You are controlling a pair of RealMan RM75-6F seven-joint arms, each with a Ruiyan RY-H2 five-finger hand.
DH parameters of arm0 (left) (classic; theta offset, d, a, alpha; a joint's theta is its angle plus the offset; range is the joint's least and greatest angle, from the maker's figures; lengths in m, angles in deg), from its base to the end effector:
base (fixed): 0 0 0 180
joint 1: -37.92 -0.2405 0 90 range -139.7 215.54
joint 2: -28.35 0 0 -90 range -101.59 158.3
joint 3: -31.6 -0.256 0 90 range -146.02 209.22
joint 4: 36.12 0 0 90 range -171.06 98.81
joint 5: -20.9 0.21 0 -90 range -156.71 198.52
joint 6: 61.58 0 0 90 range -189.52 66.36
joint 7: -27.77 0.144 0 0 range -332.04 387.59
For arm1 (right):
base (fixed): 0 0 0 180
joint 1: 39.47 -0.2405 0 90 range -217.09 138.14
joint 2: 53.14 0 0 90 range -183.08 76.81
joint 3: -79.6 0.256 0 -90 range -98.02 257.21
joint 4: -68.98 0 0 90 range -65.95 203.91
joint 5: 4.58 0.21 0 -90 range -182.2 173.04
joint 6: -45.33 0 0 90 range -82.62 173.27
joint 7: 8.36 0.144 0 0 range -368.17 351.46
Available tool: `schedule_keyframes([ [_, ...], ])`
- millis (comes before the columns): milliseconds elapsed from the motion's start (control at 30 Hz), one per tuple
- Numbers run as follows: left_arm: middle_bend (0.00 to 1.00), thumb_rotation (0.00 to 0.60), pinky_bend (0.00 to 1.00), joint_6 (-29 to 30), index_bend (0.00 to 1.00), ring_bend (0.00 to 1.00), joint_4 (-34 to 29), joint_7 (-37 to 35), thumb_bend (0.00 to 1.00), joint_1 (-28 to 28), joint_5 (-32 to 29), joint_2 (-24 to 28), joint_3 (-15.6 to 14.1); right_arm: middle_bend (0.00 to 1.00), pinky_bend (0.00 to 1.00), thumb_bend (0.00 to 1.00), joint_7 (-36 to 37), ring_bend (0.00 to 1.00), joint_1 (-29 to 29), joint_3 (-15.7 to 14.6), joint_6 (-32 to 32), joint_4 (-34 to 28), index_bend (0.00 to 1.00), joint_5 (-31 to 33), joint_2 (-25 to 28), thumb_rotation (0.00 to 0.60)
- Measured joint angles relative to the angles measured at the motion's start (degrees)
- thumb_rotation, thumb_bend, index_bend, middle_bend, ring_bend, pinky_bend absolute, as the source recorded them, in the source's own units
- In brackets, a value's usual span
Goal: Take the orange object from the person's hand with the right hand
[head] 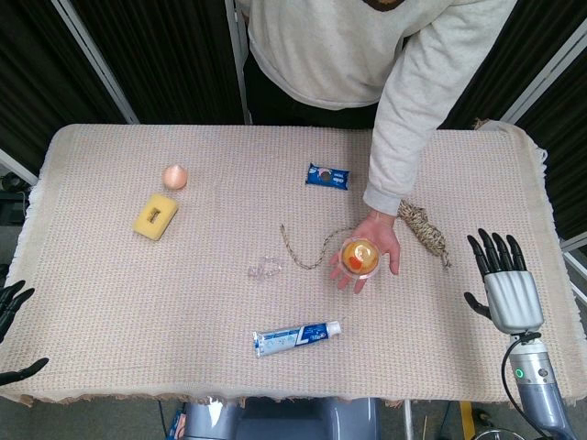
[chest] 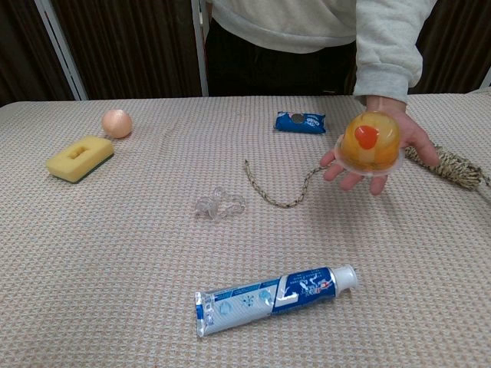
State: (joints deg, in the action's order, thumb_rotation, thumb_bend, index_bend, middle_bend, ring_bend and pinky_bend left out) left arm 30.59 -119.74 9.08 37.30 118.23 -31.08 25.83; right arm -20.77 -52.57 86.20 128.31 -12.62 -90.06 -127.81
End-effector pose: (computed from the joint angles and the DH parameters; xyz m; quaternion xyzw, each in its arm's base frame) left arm -0.3368 0.1177 0.1847 -0.6205 -0.4256 -0.4064 0.5183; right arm -0.2972 -0.2409 0.1216 0.6396 -0.2756 0.3719 0.6137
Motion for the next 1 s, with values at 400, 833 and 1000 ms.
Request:
schedule_keyframes([
  [400,0.00,0.600,0.00,-0.09,0.06,0.00,-0.26,0.49,0.10,-0.04,-0.06,0.12,-0.07,0.00,0.00,0.11,0.44,0.00,0.21,0.07,0.16,-0.68,0.00,0.19,0.34,0.600],
  [833,0.00,0.600,0.00,-1.46,0.06,0.00,-1.15,1.03,0.10,0.40,-0.46,0.68,-0.23,0.12,0.10,0.11,2.25,0.04,-1.73,1.35,-2.48,-11.34,0.14,0.54,3.31,0.600],
  [1000,0.00,0.600,0.00,-1.40,0.06,0.00,-1.29,0.86,0.10,0.29,-0.65,0.75,-0.23,0.17,0.16,0.11,0.32,0.10,-5.37,4.27,-9.37,-23.45,0.16,7.54,6.11,0.600],
])
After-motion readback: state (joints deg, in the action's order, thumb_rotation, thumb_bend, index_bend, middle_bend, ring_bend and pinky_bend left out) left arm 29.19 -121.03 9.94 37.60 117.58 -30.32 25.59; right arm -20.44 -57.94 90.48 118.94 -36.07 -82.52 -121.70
